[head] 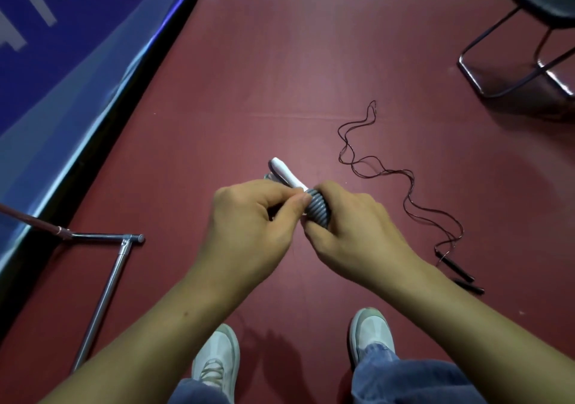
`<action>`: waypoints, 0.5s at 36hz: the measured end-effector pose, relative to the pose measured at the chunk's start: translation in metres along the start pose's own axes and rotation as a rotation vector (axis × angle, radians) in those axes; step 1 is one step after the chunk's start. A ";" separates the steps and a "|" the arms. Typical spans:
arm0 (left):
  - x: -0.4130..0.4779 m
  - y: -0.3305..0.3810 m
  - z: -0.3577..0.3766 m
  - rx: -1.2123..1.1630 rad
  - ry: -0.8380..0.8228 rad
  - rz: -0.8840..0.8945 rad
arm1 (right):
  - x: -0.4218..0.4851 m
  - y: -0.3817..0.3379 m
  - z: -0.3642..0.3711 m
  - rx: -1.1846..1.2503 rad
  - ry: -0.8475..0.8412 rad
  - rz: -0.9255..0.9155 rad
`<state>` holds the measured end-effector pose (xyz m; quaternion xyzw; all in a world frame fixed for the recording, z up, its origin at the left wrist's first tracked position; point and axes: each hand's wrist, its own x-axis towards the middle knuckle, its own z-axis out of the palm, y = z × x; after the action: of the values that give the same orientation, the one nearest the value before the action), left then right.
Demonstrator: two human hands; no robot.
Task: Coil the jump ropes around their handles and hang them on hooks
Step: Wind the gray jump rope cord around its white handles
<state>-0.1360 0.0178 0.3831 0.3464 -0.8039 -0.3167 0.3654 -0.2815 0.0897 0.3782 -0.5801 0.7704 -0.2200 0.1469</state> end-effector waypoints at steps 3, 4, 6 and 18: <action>0.003 0.004 0.002 -0.175 -0.065 -0.315 | 0.000 0.002 -0.004 -0.093 0.102 -0.035; 0.005 0.002 0.001 -0.234 -0.101 -0.383 | -0.001 0.003 -0.005 -0.115 0.126 -0.050; 0.009 -0.001 -0.001 -0.379 -0.185 -0.498 | -0.002 0.003 -0.004 -0.127 0.159 -0.078; 0.023 -0.007 -0.019 -0.413 -0.429 -0.456 | -0.002 -0.007 -0.010 0.584 -0.005 0.150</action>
<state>-0.1297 -0.0096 0.3965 0.3614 -0.6836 -0.6107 0.1709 -0.2802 0.0913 0.3906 -0.4555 0.7147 -0.4194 0.3252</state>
